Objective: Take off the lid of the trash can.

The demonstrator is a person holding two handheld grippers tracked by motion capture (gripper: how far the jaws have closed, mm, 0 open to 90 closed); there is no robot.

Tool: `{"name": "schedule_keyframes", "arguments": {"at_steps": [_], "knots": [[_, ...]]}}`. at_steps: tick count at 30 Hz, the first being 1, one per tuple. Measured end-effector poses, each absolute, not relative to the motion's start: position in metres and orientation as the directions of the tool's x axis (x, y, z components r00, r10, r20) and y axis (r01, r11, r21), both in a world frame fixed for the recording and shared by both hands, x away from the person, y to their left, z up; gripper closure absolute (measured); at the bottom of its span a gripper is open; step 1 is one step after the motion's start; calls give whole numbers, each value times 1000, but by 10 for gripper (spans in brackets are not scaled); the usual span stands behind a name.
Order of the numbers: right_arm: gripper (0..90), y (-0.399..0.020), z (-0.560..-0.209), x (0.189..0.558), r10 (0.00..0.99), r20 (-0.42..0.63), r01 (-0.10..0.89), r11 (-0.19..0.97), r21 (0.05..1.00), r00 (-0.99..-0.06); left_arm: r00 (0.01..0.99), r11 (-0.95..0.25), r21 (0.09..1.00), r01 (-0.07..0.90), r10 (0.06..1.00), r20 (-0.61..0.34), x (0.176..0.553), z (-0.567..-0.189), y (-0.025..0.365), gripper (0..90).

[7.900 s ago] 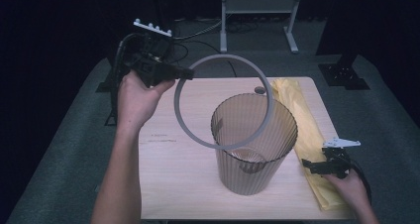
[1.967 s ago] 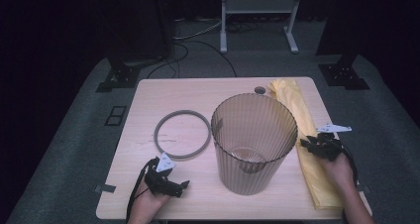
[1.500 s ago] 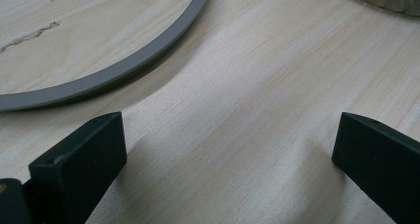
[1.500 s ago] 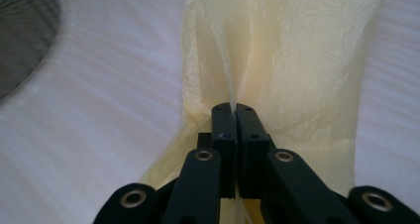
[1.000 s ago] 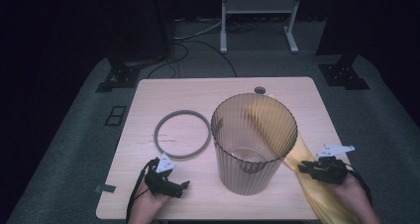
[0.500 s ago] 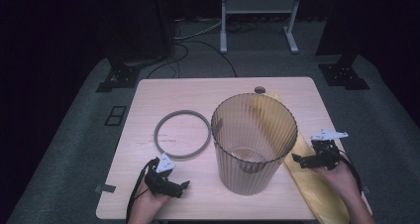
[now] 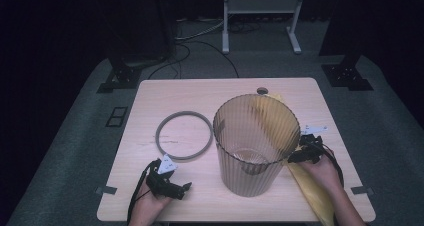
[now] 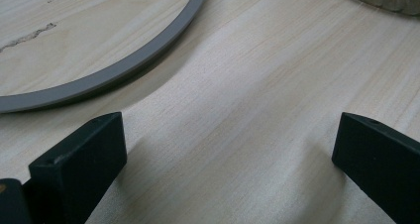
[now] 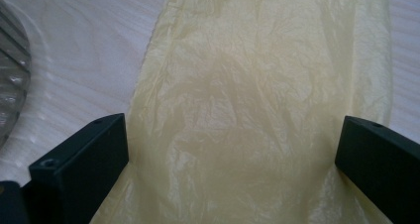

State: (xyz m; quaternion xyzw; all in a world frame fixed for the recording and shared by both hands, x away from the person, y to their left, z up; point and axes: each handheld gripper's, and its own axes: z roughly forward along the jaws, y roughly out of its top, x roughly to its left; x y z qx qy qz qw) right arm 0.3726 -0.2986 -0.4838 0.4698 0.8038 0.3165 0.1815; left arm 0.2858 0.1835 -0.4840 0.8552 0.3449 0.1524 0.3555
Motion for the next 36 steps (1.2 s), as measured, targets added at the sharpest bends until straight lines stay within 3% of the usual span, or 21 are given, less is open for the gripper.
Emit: {"name": "schedule_keyframes", "arguments": {"at_steps": [4, 6, 18, 26, 36], "knots": [[0, -301, -485, 370, 872, 12, 635, 346, 691, -489, 716, -510, 713, 481, 698, 16, 286, -484, 184, 0], [63, -305, -486, 366, 864, 12, 616, 350, 706, -504, 716, -510, 713, 481, 698, 16, 286, -484, 184, 0], [867, -313, -478, 352, 827, 17, 577, 377, 725, -562, 716, -508, 715, 480, 698, 14, 286, -484, 183, 0], [895, -312, -469, 352, 814, 22, 578, 393, 715, -580, 717, -509, 715, 480, 696, 15, 287, -484, 183, 0], [895, -321, -431, 350, 816, 71, 564, 331, 757, -573, 717, -510, 713, 481, 697, 14, 287, -484, 183, 0]]}}
